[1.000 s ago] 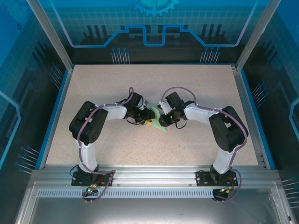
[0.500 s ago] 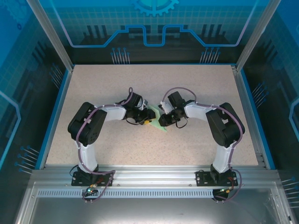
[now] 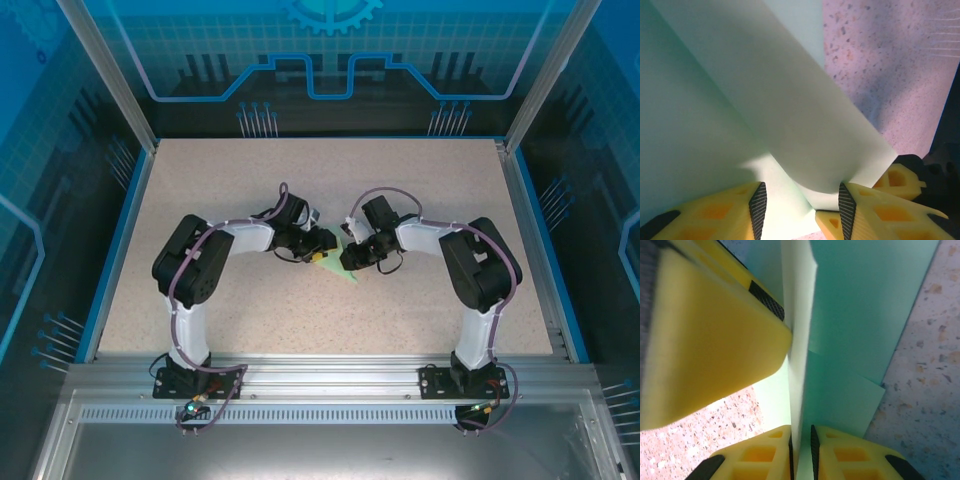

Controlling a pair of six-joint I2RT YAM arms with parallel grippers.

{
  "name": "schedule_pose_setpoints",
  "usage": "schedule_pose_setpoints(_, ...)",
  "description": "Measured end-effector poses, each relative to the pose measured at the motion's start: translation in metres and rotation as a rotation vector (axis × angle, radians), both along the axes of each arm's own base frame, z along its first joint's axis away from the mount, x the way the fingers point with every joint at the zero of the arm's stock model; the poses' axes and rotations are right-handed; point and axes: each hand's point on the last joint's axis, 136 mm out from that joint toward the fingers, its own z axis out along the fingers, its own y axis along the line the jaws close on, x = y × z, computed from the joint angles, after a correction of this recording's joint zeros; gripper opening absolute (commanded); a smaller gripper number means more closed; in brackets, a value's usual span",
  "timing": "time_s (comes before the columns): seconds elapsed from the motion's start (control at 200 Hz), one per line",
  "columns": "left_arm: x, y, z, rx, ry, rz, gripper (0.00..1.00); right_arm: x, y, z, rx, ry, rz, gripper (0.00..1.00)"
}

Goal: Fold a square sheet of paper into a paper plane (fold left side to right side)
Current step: Fourth fold the wing at the center of the table.

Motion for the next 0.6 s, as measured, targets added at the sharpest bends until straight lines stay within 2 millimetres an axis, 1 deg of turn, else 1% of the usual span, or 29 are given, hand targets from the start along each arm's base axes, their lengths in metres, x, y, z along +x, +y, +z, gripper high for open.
schedule_pose_setpoints(0.38,0.0015,0.0000,-0.0015,0.016,0.024,0.002,0.46,0.0009,-0.0005,0.0017,0.022,0.013,-0.006,0.22)
schedule_pose_setpoints(0.6,0.0017,0.0003,-0.0021,0.022,0.030,0.004,0.45,0.0048,-0.0035,0.0076,0.068,0.039,-0.032,0.31)
